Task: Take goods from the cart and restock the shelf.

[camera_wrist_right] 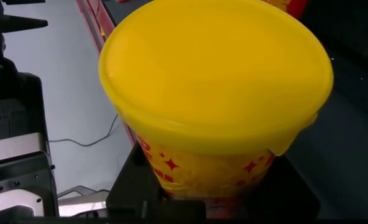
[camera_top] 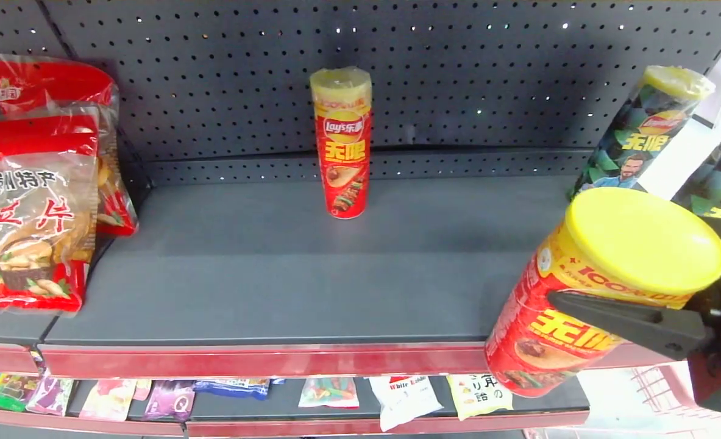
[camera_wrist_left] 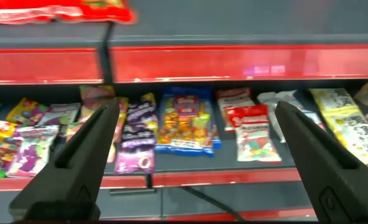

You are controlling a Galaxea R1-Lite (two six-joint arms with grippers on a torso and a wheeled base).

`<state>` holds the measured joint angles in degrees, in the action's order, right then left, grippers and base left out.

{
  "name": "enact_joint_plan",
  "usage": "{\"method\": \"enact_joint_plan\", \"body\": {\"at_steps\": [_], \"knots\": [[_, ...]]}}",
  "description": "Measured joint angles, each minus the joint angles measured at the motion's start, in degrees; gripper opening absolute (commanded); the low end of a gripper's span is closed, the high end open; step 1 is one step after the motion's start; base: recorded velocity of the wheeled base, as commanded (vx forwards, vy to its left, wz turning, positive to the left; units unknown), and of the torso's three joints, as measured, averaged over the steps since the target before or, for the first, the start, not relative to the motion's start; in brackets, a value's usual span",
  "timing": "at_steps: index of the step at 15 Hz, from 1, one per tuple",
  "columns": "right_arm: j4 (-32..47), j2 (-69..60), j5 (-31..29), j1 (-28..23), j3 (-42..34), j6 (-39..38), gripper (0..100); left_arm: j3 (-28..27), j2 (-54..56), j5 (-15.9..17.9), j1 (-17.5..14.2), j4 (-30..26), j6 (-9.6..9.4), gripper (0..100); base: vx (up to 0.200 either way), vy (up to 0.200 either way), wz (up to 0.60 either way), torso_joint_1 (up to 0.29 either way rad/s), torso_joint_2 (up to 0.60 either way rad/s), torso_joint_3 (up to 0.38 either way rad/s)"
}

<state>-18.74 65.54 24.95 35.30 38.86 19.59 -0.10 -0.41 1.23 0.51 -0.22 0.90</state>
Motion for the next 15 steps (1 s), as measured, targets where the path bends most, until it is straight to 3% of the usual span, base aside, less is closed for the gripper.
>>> {"method": "enact_joint_plan", "body": {"at_steps": [15], "knots": [[0.22, -0.44, 0.02, 0.22, 1.07, -0.02, 0, 0.0, 0.0, -0.01, 0.0, 0.04, -0.04, 100, 0.0, 0.0, 0.0, 0.0, 0.0, 0.0]]}}
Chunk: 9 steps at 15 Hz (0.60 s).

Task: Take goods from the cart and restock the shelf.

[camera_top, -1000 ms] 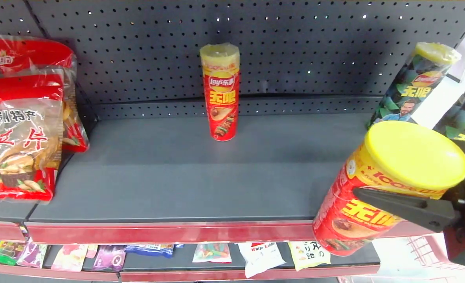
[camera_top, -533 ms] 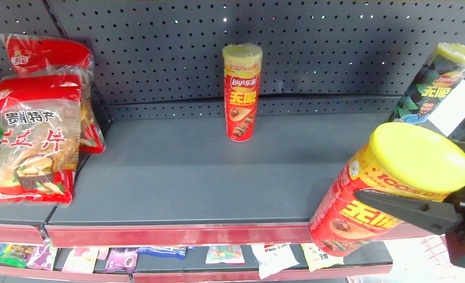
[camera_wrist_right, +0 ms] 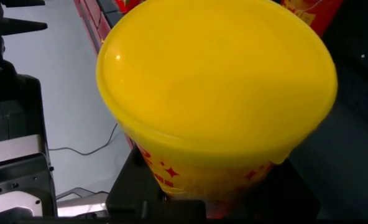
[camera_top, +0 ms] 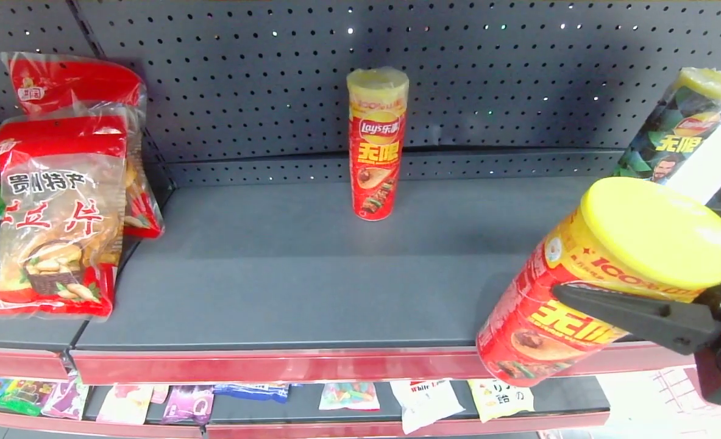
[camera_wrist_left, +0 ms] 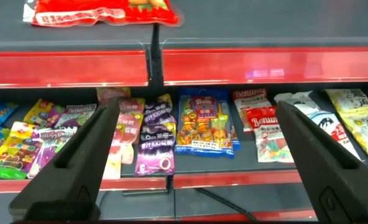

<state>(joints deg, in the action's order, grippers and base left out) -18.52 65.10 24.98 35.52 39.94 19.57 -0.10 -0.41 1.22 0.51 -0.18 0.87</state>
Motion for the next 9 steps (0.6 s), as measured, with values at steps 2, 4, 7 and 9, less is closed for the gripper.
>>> {"method": "enact_joint_plan", "body": {"at_steps": [2, 4, 7, 9], "knots": [[0.12, -0.18, 0.01, 0.24, 0.44, 0.0, 0, 0.0, 0.0, 0.0, 0.04, -0.04, 0.0, 100, 0.0, 0.0, 0.0, 0.0, 0.0, 0.0], [0.12, -0.4, -0.02, 0.72, 0.83, 0.0, 0, 0.0, 0.0, 0.01, 0.0, -0.02, 0.0, 100, 0.0, 0.0, 0.0, 0.0, 0.0, 0.0], [0.18, -0.79, -0.07, 1.05, 0.94, 0.02, 0, 0.0, 0.0, 0.0, 0.0, 0.0, 0.0, 100, 0.0, 0.0, 0.0, 0.0, 0.0, 0.0], [0.21, -0.94, -0.05, 1.1, 0.59, 0.02, 0, 0.0, 0.0, 0.01, 0.0, 0.0, 0.02, 100, 0.1, 0.0, 0.0, 0.004, 0.0, 0.001]]}}
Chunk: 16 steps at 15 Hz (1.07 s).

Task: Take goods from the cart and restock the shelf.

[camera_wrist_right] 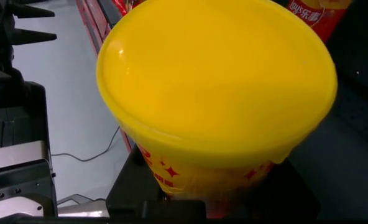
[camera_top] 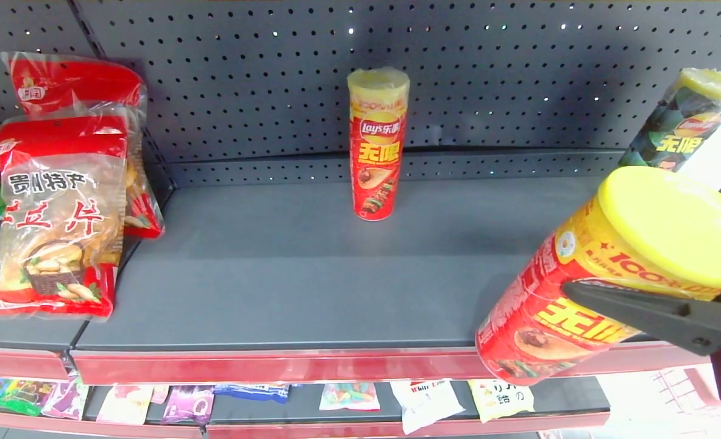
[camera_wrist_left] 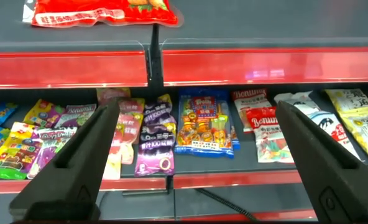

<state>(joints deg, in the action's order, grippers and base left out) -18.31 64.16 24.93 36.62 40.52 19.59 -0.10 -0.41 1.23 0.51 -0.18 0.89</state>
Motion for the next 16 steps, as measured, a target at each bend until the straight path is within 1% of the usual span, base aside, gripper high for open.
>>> {"method": "enact_joint_plan", "body": {"at_steps": [5, 16], "knots": [[0.0, -0.4, -0.16, -0.05, -1.0, 0.0, 0, 0.0, 0.0, -0.01, 0.0, 0.0, 0.04, 100, 0.2, 0.0, 0.0, 0.005, 0.01, 0.0], [-0.02, -1.05, -0.35, 0.01, -1.41, 0.0, 0, 0.0, 0.0, -0.01, 0.0, -0.02, -0.02, 100, 0.0, 0.0, 0.0, 0.0, 0.0, 0.0]]}}
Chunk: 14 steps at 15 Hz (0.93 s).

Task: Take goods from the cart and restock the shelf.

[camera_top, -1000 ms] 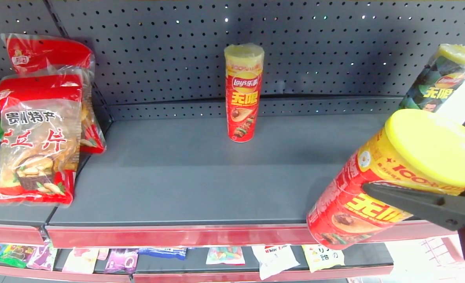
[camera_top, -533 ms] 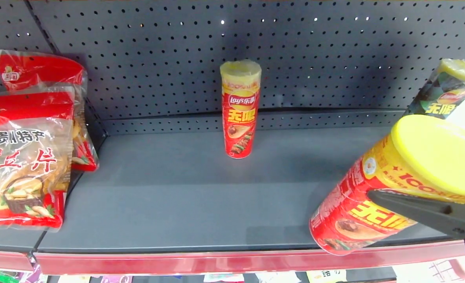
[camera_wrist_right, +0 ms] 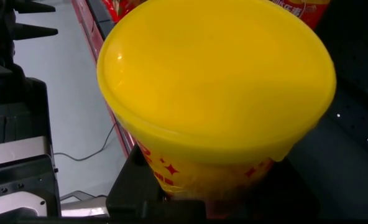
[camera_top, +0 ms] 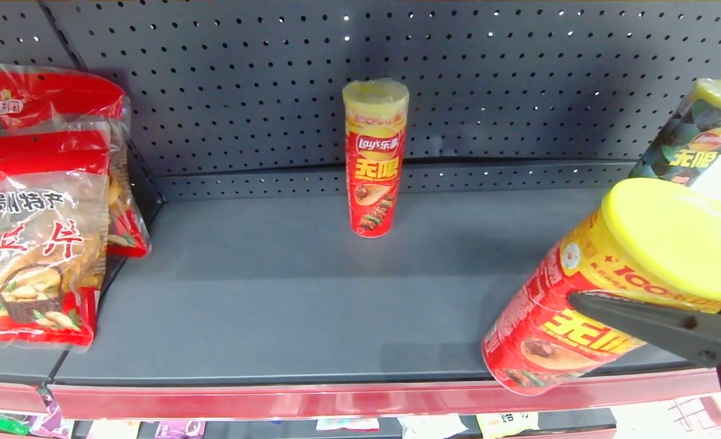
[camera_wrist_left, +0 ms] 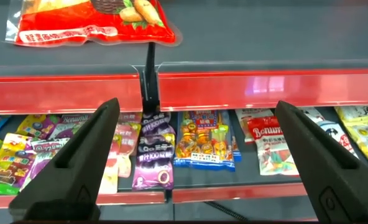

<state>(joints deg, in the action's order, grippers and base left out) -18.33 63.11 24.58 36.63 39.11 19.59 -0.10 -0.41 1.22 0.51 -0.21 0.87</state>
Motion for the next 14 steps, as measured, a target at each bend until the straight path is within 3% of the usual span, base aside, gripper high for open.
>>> {"method": "enact_joint_plan", "body": {"at_steps": [9, 14], "knots": [[-0.02, -0.44, -0.44, 0.0, -0.02, -0.02, 0, 0.0, 0.0, 0.04, 0.0, -0.01, 0.02, 100, 0.0, 0.0, 0.0, 0.0, 0.0, 0.0], [0.0, -0.82, -0.79, 0.0, -0.68, -0.27, 0, 0.0, 0.0, 0.52, -0.05, 0.16, -1.24, 100, 0.0, 0.0, 0.0, 0.0, 0.0, 0.0]]}}
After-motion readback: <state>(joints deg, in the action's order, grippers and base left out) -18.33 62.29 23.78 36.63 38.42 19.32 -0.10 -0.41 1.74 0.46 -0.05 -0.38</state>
